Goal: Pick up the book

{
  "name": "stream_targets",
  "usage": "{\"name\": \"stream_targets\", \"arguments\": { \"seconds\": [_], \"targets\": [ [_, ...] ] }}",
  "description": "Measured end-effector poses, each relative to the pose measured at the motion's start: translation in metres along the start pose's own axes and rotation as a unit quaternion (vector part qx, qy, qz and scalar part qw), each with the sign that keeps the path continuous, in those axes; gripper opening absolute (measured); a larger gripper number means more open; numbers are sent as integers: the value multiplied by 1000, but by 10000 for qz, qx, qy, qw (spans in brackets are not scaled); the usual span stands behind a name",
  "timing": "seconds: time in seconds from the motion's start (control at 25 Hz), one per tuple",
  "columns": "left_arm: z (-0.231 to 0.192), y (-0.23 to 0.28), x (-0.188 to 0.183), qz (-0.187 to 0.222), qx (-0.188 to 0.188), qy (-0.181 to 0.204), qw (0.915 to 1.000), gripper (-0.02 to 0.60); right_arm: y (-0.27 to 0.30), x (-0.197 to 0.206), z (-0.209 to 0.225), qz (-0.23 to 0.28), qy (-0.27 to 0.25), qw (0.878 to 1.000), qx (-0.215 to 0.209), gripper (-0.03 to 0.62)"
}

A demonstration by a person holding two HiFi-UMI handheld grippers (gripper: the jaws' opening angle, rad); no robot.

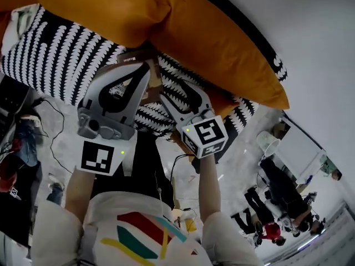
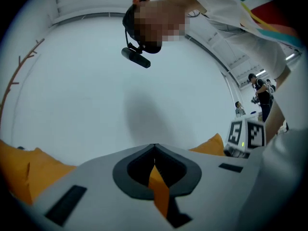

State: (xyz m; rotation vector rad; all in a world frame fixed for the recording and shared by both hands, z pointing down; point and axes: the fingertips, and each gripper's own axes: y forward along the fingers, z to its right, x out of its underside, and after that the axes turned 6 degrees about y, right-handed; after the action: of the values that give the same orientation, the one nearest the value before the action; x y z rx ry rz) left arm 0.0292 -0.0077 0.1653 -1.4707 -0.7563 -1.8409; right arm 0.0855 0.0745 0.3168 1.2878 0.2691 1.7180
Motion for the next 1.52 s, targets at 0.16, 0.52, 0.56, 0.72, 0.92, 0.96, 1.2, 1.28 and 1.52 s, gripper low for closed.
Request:
{"name": "stream_targets", "arguments": {
  "seconds": [0.16,0.52,0.56,0.72,0.92,0.96,1.2,1.28,1.52],
  "targets": [
    [8,3,52,-246,69,-171,9995,8,64,78,48,-829,213,9963,-110,262],
    [-3,25,121,-591,220,-298,9976,8,144,164,102,-1673,1892,9654,-642,262],
    [-3,28,126,-600,213,-368,9973,8,150,167,104,-1691,2038,9618,-701,262],
    [-1,34,139,-642,70,-576,9962,8,167,176,95,-1750,2135,9560,-997,262],
    [5,40,152,-719,64,-708,9949,8,174,189,82,-1757,2751,9346,-1413,262],
    [6,39,154,-756,73,-711,9946,8,173,191,79,-1800,2817,9300,-1527,262],
    [1,17,174,-969,40,-674,9930,8,170,201,59,-2136,2632,9176,-2078,262],
    [-1,11,179,-1019,-12,-687,9924,8,172,200,59,-2132,2560,9200,-2063,262],
    [5,-2,188,-1060,-27,-698,9919,8,175,198,64,-2079,2506,9245,-1981,262]
  ]
}}
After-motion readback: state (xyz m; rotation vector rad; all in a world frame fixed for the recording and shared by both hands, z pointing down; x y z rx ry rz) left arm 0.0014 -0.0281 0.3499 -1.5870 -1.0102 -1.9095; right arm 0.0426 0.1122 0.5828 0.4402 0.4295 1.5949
